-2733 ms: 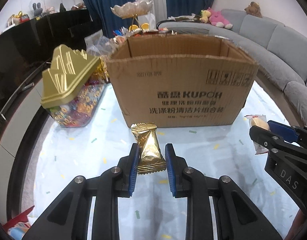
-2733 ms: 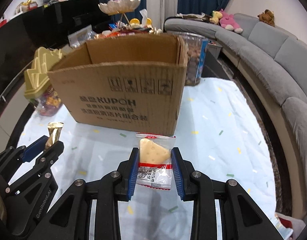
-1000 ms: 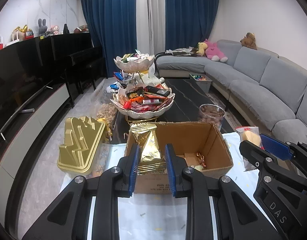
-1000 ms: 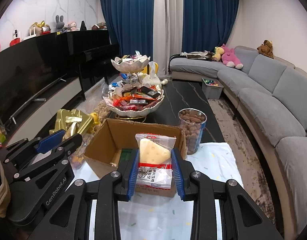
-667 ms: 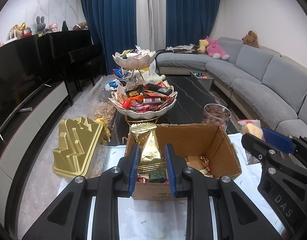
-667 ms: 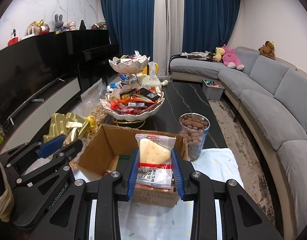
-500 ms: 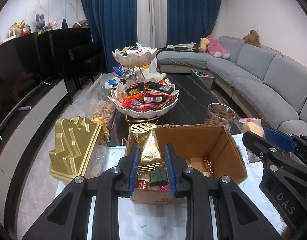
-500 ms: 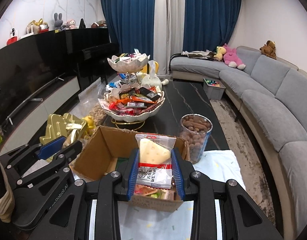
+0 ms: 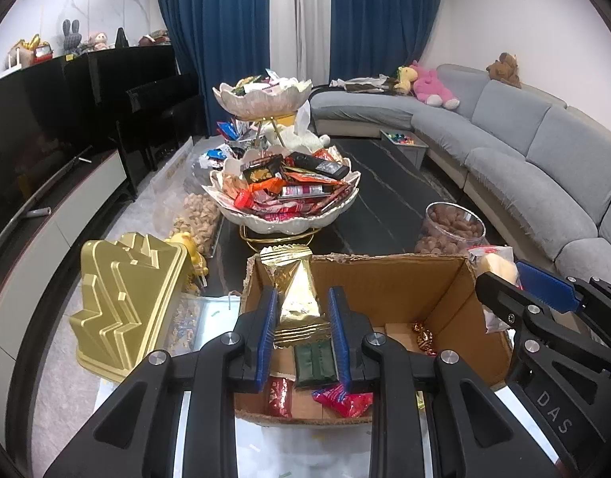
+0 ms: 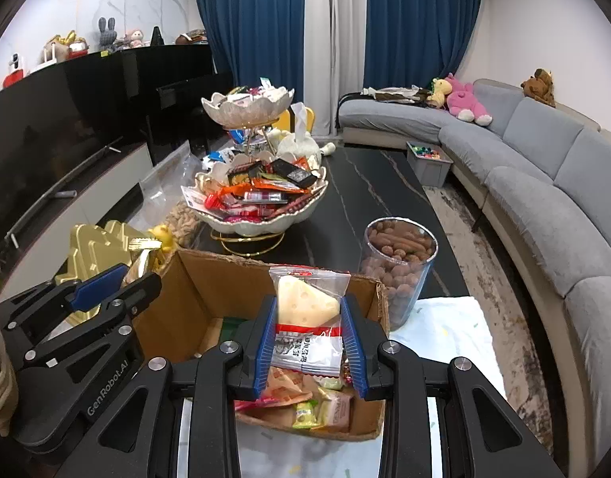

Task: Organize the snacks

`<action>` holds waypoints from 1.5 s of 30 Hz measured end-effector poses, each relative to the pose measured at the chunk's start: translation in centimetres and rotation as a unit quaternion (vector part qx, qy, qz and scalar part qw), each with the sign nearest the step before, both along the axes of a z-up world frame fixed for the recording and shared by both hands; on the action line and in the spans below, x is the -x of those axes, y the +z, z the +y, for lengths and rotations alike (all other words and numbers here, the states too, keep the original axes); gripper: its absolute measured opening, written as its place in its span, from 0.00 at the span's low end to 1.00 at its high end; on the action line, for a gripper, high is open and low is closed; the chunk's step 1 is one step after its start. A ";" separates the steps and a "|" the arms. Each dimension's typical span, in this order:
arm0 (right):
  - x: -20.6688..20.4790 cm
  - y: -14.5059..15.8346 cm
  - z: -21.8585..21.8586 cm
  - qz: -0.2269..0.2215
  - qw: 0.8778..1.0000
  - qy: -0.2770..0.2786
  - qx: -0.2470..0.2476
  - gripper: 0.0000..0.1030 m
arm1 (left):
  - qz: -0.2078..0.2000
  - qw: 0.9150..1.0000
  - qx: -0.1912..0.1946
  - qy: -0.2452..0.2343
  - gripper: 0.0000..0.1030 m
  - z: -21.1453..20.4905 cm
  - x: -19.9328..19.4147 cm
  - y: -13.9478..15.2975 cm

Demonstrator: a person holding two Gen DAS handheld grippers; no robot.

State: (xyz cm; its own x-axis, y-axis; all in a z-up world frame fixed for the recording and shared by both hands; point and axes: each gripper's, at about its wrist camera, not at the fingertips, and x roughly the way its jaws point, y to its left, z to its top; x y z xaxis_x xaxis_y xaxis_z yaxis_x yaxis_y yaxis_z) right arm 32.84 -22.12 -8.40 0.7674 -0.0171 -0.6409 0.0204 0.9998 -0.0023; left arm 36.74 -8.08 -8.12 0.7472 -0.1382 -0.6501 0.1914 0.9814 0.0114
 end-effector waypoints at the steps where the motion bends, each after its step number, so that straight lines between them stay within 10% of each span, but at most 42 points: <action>1: -0.3 -0.3 -0.1 0.003 1.000 0.000 -0.001 0.32 | 0.002 1.000 0.000 0.000 0.26 0.0 -0.2 -0.2; 18: -1.9 -2.3 -0.1 0.021 1.000 0.017 0.013 0.33 | 0.026 1.000 0.006 -0.011 0.26 0.0 -2.0 -2.0; 31: -1.1 -1.3 -0.5 0.005 0.999 -0.004 0.037 0.78 | 0.008 1.000 -0.009 0.004 0.73 1.0 -1.2 -1.3; 45: 1.6 1.0 -0.4 -0.014 0.999 -0.016 0.043 0.82 | -0.002 1.000 -0.006 0.012 0.80 2.0 1.6 0.8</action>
